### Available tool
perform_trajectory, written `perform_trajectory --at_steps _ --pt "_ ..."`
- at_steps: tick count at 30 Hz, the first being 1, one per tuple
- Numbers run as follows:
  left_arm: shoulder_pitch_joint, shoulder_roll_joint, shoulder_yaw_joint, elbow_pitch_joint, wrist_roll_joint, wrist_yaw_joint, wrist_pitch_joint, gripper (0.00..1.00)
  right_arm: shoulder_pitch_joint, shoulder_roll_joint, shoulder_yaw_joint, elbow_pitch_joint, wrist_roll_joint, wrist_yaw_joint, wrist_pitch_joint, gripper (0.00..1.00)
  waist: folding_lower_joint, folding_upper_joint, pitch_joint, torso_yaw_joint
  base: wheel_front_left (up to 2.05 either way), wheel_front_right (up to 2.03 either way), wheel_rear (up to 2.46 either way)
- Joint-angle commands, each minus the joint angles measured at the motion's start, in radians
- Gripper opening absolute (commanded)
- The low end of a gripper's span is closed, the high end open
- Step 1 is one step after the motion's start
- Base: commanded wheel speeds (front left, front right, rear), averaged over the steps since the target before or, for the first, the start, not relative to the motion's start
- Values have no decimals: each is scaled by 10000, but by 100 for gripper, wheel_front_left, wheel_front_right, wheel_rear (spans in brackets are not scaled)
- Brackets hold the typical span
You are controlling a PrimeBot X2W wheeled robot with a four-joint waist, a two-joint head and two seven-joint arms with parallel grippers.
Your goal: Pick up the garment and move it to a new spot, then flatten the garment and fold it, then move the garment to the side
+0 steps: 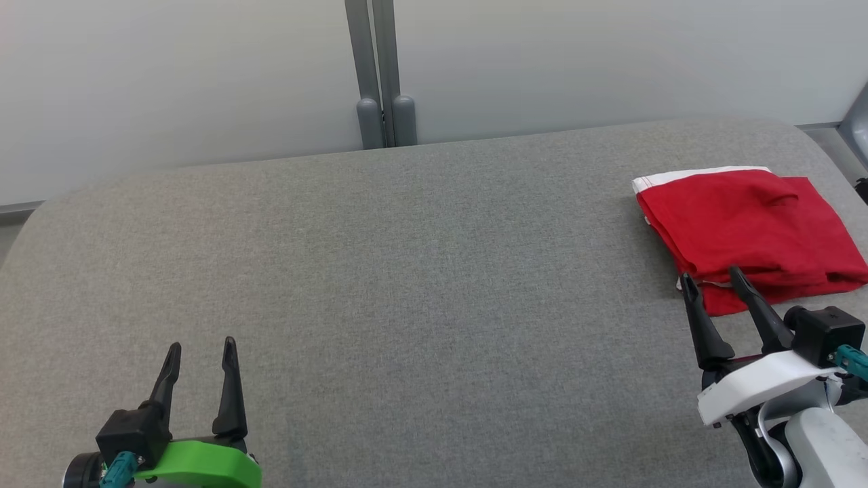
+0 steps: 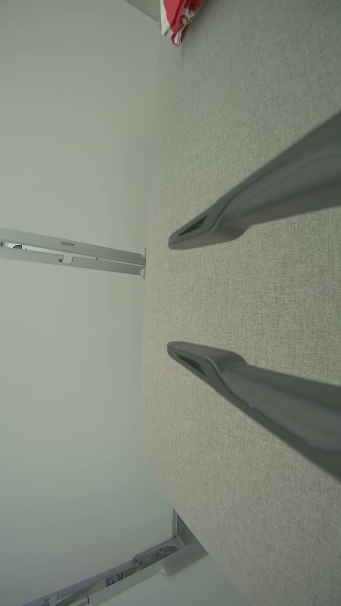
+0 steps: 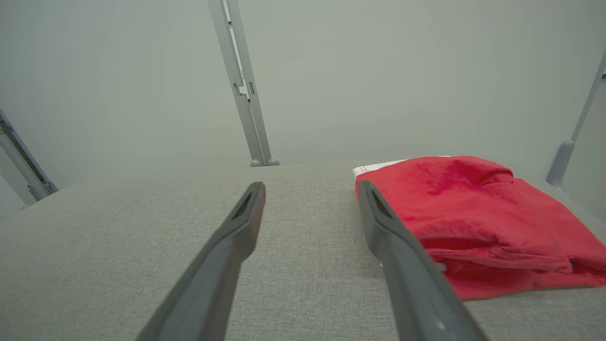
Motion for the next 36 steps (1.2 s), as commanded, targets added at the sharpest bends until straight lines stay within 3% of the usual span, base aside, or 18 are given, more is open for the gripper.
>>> perform_trajectory --at_steps 1,2,3,7,36 --pt "-126 0 23 7 54 -39 -23 100 -78 1 39 28 30 -7 -21 100 1 0 -4 -4 0 0 0" --pt "-124 -2 10 16 30 -46 -23 100 -71 1 59 39 38 -6 -21 100 1 0 -10 -9 0 0 0" --pt "-21 -2 -11 14 11 -2 -2 0 -29 -1 53 19 12 0 0 0 1 0 -10 -9 0 0 0" --pt "130 -59 -25 343 -56 0 87 0 241 212 107 275 68 2 30 0 1 0 -12 -12 0 0 0" --pt "-350 -37 241 147 -5062 10 1385 0 204 1086 -974 63 4077 0 1346 0 1 0 43 19 0 0 0"
